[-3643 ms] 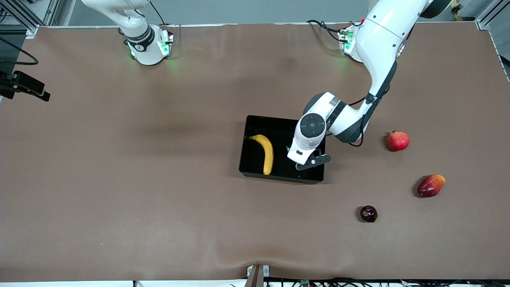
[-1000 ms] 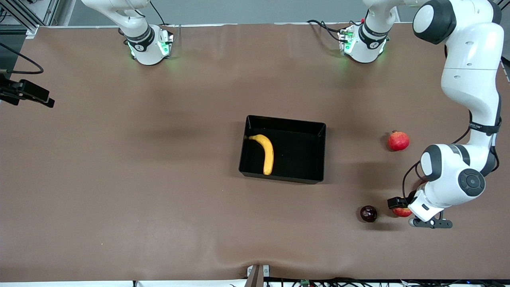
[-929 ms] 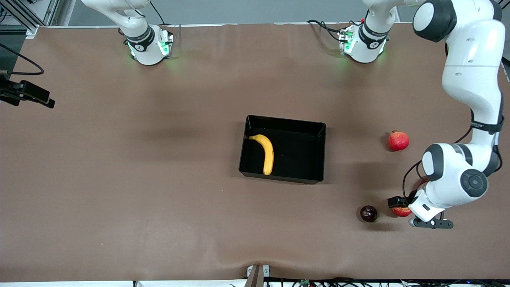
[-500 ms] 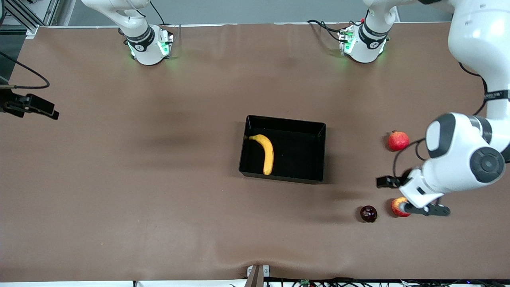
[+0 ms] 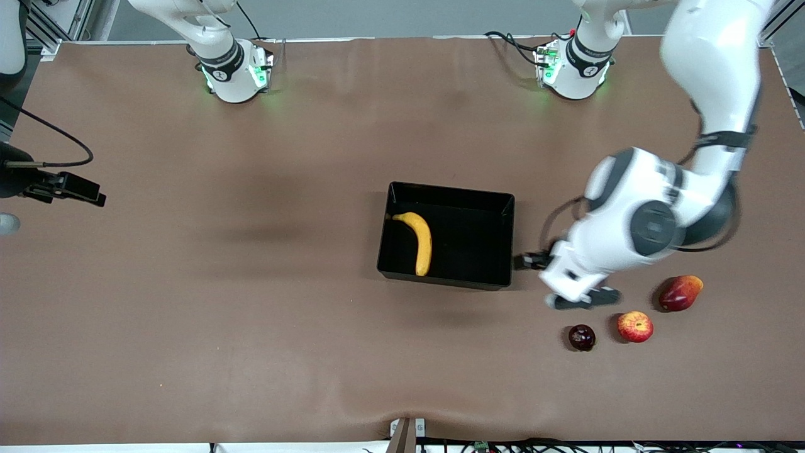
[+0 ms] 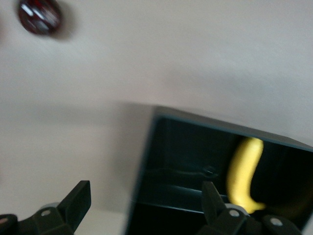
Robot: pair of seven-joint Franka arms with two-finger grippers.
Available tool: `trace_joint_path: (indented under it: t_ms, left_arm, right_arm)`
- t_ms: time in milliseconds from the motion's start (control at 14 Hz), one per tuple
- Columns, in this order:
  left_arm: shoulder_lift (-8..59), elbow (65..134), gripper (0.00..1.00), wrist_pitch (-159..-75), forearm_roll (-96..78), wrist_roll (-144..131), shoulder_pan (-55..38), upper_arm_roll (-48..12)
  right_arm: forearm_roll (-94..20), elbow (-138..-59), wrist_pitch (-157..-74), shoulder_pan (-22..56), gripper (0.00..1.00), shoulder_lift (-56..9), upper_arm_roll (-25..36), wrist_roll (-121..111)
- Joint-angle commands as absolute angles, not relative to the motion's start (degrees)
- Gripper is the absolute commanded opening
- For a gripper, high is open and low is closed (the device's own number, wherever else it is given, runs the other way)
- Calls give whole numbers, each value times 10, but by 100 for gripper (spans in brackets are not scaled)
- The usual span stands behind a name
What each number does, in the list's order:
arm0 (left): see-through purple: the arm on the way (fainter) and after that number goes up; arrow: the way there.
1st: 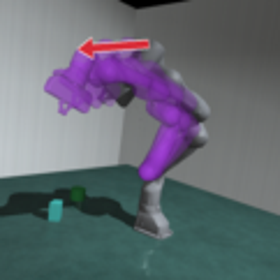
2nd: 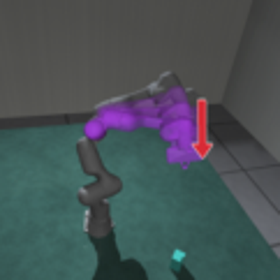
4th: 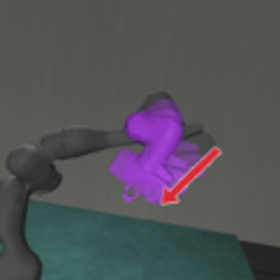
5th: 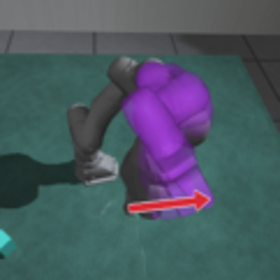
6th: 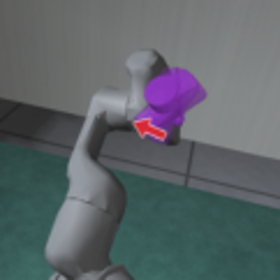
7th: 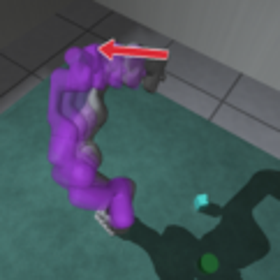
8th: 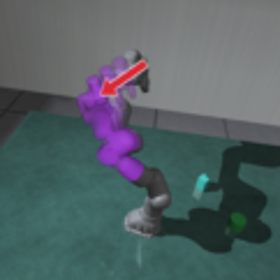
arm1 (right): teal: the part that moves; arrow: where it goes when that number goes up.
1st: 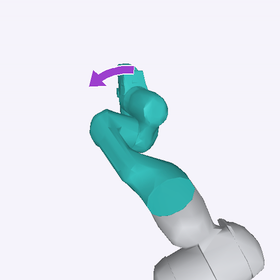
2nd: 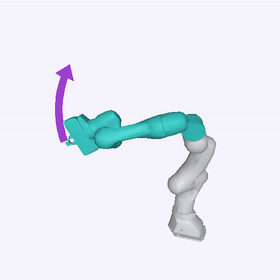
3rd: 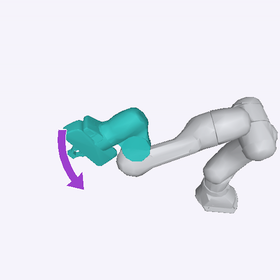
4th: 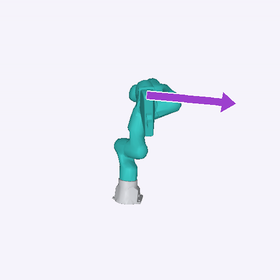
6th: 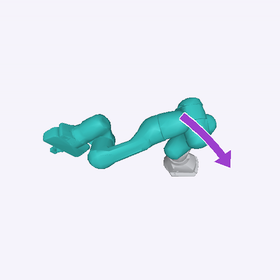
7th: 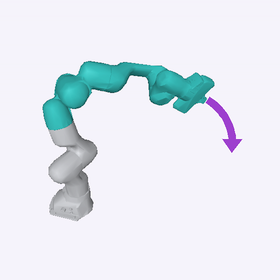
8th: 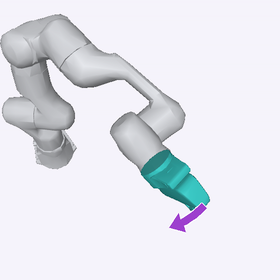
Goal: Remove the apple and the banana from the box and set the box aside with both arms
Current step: 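Reach the left gripper into the box and grasp the banana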
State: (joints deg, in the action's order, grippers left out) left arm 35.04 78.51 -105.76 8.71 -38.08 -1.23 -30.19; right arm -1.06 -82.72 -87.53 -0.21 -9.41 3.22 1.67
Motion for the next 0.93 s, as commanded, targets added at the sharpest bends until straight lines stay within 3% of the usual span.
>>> trace_joint_path:
  t_ms: [0,214,429,857]
  left_arm:
    - [376,781,100,-1111,94,-466,-75,-295]
    - [409,781,100,-1195,98,-495,-118,-292]
    - [439,781,100,-1240,122,-508,-198,-235]
    - [501,787,100,-1263,217,-519,-252,-215]
  right_arm:
    - [-11,-824,-882,-4,100,-100,31,18]
    - [-12,-824,-887,-5,100,-105,31,18]
    - [-12,-824,-890,-5,100,-107,31,18]
    - [-13,-824,-890,-6,100,-107,31,18]
